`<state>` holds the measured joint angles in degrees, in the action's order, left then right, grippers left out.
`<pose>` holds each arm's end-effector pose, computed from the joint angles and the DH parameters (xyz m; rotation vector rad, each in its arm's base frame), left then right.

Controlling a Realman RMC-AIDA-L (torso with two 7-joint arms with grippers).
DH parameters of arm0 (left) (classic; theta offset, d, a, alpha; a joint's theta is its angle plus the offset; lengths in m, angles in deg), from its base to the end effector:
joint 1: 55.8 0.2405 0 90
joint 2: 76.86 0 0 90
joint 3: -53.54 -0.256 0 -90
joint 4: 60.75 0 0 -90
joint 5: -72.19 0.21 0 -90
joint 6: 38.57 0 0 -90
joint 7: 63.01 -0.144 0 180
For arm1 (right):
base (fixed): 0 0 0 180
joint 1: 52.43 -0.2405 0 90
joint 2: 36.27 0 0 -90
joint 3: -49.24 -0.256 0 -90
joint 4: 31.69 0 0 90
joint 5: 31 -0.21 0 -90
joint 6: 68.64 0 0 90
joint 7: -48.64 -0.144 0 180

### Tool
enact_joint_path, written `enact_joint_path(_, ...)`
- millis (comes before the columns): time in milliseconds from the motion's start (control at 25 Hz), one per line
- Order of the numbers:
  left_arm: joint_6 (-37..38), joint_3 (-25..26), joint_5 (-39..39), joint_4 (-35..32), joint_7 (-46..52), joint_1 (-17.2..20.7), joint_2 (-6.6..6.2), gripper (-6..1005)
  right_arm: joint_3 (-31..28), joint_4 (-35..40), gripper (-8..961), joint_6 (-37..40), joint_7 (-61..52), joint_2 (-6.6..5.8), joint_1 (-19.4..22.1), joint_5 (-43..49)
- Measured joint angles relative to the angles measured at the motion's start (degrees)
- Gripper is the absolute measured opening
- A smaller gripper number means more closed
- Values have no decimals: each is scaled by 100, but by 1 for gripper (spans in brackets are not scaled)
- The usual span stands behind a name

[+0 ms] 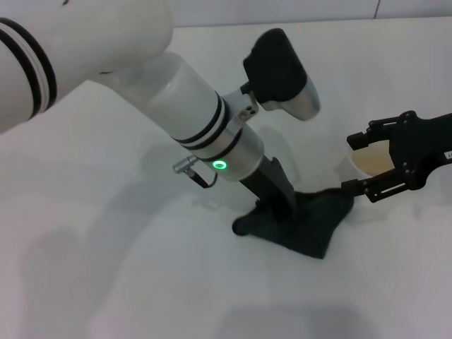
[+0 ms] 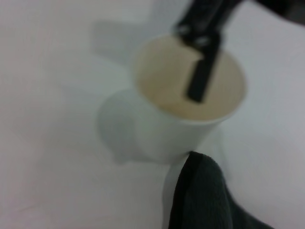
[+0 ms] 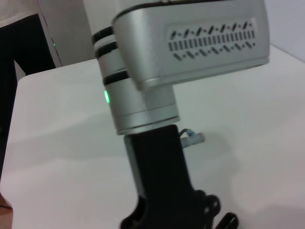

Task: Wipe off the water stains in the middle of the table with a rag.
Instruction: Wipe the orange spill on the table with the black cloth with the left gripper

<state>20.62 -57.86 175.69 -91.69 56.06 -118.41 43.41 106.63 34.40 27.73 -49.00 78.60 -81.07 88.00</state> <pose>-0.1069 0.3561 -0.1536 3.0797 0.3230 -0.3550 0.2151 0.3376 0.0504 -2.9425 0.3644 0.2113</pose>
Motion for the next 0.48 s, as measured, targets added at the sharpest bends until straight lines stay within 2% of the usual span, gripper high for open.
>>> enact_joint_path(240,-437,39,17,210,123,-34,-21,71,9,0,872,-20,7,0,-13,0)
enact_joint_path(480,-554,39,26,285,181,-49,-26,70,71,0,872,-79,9,0,-19,0)
